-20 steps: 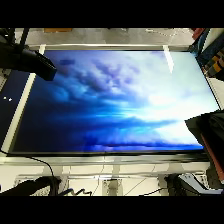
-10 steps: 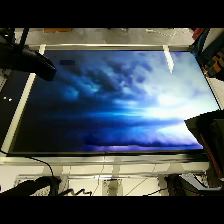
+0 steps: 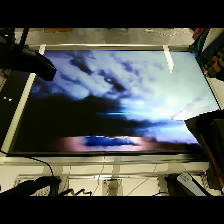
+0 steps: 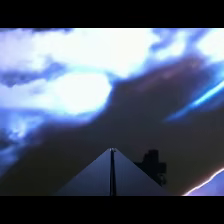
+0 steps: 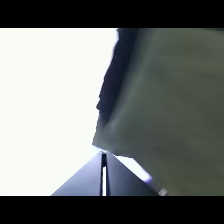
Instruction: Fold the clothes and pants, and hang the long-sleeved shirts on hangers.
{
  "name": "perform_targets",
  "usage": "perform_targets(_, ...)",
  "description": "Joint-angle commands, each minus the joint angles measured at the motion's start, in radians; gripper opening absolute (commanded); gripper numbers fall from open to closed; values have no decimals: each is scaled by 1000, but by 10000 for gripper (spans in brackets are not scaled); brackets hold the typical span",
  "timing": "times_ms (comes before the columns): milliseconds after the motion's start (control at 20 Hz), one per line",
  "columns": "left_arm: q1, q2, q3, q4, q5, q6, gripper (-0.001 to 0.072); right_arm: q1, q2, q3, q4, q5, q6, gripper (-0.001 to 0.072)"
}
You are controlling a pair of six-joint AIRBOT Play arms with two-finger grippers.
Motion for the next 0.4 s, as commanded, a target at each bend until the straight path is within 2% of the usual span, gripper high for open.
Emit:
perform_targets(0, 0, 1, 0, 0, 0, 0, 28, 376, -17, -4, -163, -31, -222, 36)
perform_targets(150, 0, 1, 0, 0, 1, 0, 28, 653, -36, -4, -365, -78, -233, 36)
perform_targets(250, 0, 1, 0, 0, 0, 0, 28, 765, -45, -4, -494, -95, -232, 36)
perform_targets(350, 0, 1, 0, 0, 0, 0, 28, 799, -47, -4, -502, -115, -233, 37)
